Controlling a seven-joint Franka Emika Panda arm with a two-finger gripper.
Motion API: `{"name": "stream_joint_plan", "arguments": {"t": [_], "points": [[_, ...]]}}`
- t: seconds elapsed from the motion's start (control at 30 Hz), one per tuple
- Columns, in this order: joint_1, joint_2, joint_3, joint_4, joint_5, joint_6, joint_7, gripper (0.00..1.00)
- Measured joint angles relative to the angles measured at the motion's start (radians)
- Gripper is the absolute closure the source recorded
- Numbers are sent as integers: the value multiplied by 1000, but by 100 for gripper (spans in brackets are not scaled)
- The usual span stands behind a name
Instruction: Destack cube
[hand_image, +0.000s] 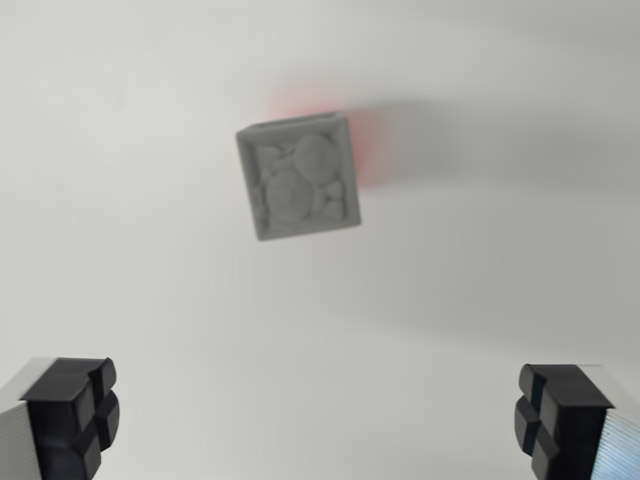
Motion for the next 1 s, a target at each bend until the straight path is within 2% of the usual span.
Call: {"name": "stream_joint_plan", "arguments": {"t": [0.73,1.0], "points": [[4,159,18,-15,-19,178,-137,0],[6,219,18,-16,-23,240,-143,0]]}}
